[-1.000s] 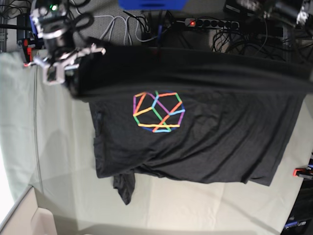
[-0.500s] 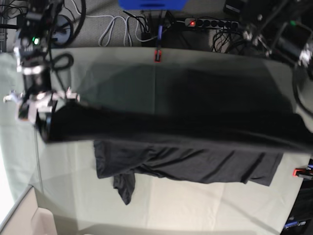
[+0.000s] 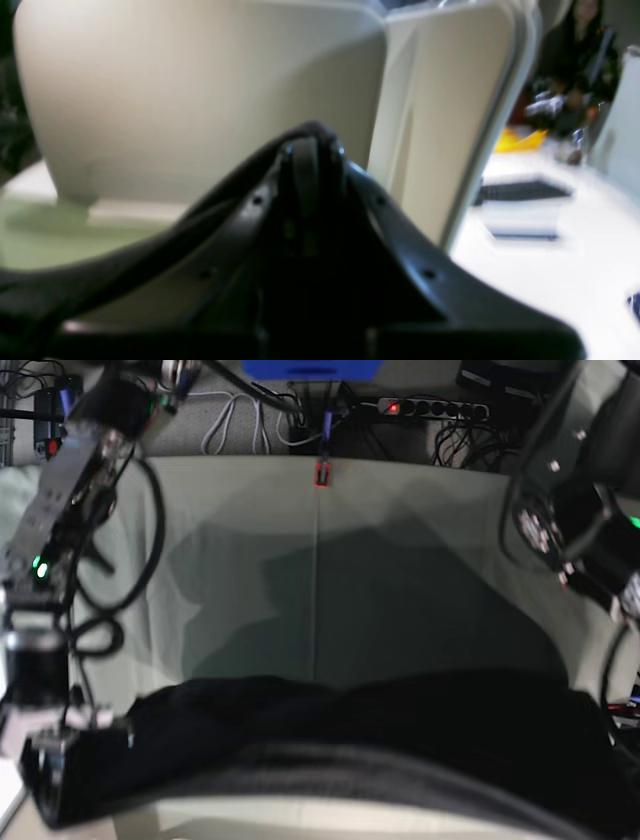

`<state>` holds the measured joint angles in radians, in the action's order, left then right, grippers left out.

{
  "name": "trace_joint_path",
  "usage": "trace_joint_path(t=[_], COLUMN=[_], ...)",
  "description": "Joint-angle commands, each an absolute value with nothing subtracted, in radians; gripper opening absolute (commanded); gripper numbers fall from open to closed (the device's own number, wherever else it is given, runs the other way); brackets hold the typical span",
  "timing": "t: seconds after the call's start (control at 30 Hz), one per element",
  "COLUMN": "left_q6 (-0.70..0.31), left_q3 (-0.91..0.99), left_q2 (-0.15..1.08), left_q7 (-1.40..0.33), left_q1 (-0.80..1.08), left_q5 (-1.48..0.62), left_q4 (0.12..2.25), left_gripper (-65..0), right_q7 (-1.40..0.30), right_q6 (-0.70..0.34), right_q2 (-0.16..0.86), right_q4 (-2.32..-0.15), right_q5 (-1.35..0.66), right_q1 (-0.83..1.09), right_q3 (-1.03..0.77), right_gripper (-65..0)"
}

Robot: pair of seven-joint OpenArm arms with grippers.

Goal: Layout the t-shirt on the table in an organized manner, then fold the t-shirt properly
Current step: 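Lift the shirt high with both grippers and swing it over itself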

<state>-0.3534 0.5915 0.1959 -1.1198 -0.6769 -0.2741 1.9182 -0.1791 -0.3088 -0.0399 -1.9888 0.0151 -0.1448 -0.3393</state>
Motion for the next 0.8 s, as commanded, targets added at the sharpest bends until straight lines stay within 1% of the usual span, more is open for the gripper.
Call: trace_joint_path(t=[0.0, 0.13, 0.3, 0.53, 0.77], left_q6=[-0.352, -0.351, -0.351, -0.351, -0.351], left_q3=[0.57, 0.526, 0.506, 0.516, 0.536], left_q2=[0.216, 0.225, 0.225, 0.242, 0.28], left_q7=[-1.086, -1.096, -1.098, -1.098, -1.098], left_q1=[-0.75, -0.878, -0.958, -0.957, -0.938], left_q5=[-0.285, -0.283, -0.283, -0.251, -0.248], left_q4=[1.931, 1.971, 2.008, 2.026, 2.028], left_gripper=[-64.9, -64.9, -64.9, -64.9, -64.9], right_q7=[-0.136, -0.136, -0.136, -0.136, -0.134], right_q6=[-0.306, -0.306, -0.305, -0.305, -0.305], right_q2=[-0.047, -0.071, -0.074, -0.073, -0.074], right_q4=[-2.009, -2.012, -2.011, -2.011, -2.029], right_q5=[0.001, 0.001, 0.001, 0.001, 0.001], right_q1=[-0.203, -0.332, -0.45, -0.559, -0.59], right_q3=[-0.337, -0.337, -0.335, -0.341, -0.337], right_gripper=[-65.0, -65.0, -65.0, -65.0, -65.0])
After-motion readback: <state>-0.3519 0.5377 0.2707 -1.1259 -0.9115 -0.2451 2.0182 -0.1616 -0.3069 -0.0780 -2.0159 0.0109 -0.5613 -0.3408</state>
